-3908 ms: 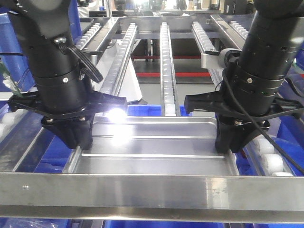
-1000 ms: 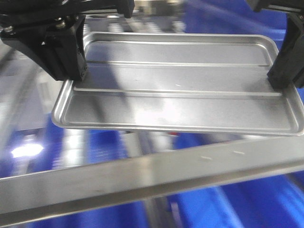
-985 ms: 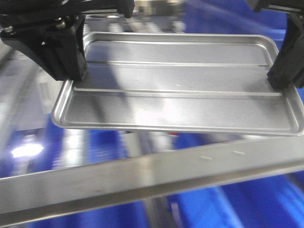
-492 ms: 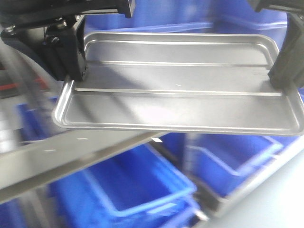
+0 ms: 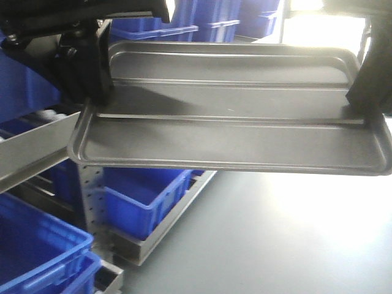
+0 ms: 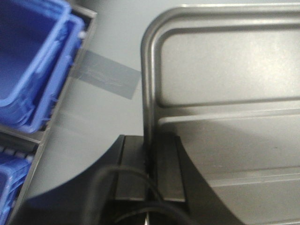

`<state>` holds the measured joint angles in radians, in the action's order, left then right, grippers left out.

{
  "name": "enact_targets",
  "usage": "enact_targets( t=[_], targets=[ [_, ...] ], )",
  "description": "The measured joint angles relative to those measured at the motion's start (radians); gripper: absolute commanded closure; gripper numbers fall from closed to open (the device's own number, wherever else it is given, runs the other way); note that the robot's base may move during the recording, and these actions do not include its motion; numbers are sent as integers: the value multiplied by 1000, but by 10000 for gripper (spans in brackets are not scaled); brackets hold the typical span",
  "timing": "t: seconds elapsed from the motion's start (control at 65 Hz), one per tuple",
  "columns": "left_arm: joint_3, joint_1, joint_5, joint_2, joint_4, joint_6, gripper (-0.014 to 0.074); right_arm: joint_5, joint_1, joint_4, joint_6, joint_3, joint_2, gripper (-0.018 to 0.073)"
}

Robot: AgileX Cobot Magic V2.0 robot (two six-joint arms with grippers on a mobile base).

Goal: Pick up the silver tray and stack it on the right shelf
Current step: 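Hold the tray with both grippers while the base drives to another shelf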

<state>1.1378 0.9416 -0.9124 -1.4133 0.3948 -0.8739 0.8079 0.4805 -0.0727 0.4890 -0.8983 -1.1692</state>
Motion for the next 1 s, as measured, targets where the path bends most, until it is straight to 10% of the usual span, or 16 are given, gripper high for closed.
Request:
enact_targets(
  t=[1.0],
  targets=[
    [0, 0, 0, 0, 0, 0, 689, 1, 0, 0, 0, 2, 0, 503]
  ],
)
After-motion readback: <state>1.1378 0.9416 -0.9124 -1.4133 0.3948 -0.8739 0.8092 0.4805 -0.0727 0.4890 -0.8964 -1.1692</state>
